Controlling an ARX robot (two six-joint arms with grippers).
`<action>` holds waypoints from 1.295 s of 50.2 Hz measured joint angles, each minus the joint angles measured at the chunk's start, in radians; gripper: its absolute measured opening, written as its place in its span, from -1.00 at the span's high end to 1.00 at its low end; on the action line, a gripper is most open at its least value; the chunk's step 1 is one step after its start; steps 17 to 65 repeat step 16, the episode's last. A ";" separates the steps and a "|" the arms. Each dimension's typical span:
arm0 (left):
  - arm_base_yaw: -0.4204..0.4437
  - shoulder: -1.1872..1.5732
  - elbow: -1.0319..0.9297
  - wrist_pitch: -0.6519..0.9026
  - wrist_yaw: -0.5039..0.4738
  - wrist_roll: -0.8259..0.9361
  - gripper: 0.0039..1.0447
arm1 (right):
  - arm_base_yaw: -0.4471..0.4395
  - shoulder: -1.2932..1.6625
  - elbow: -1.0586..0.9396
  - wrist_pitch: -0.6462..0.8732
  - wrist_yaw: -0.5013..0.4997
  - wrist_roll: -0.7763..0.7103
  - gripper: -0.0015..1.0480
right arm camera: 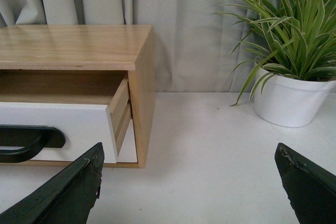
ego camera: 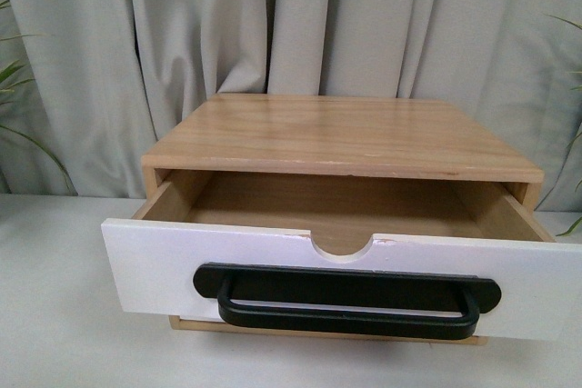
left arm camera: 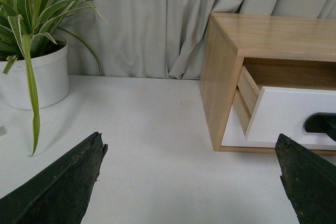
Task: Pull drawer
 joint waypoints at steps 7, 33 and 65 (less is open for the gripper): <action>0.000 0.000 0.000 0.000 0.000 0.000 -0.88 | 0.000 0.000 0.000 0.000 0.000 0.000 -0.83; 0.000 0.000 0.000 0.000 0.000 0.000 -0.88 | 0.000 0.000 0.000 0.000 0.000 0.000 -0.83; 0.000 0.000 0.000 0.000 0.000 0.000 -0.88 | 0.000 0.000 0.000 0.000 0.000 0.000 -0.83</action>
